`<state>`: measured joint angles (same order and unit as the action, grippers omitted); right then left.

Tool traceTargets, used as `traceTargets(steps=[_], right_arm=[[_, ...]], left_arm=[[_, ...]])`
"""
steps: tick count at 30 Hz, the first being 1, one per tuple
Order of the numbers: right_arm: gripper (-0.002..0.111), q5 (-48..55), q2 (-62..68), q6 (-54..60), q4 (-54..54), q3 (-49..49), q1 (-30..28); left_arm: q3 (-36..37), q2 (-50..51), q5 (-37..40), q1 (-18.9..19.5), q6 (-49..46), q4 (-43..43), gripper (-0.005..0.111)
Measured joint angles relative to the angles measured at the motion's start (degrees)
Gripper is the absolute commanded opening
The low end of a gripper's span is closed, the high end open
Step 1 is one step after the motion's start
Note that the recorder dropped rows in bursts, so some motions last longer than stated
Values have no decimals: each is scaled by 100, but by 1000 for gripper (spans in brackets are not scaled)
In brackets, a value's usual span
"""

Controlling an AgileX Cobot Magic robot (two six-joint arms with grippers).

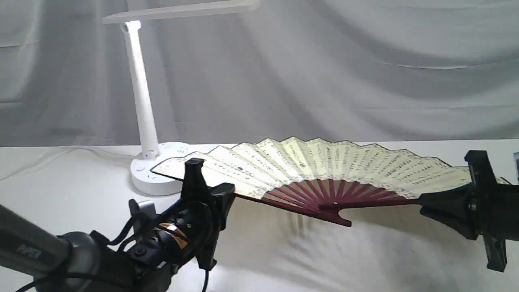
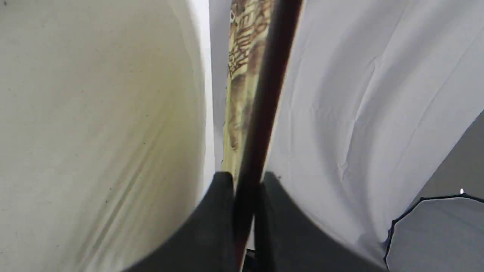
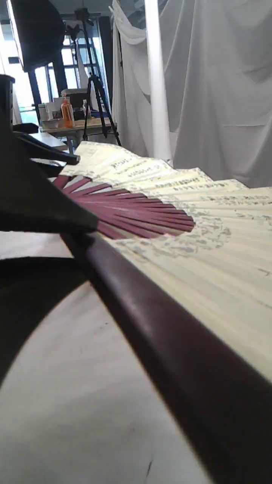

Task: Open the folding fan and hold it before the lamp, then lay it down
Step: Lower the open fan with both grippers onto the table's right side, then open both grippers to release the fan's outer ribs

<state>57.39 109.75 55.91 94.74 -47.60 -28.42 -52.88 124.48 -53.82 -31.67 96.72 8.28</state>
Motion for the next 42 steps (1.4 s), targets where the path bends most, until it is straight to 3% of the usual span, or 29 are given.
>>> traceTargets(steps=[16,26,34,37,42], right_arm=[[0,22,535,554,91,24,-379],[0,-677,547,754,103,24,-455],[0,-799,569,758,114,24,-475],[6,-811,569,758,114,24,-475],[32,-978,583,824,38,24,-475]], left_arm=[[-712,744,14,-56,0,-417,0],[-759,787,-234,10,126,-181,20],[-773,767,-367,29,126,-134,24],[-773,767,-420,29,126,-236,24],[-773,767,-497,29,126,-372,24]])
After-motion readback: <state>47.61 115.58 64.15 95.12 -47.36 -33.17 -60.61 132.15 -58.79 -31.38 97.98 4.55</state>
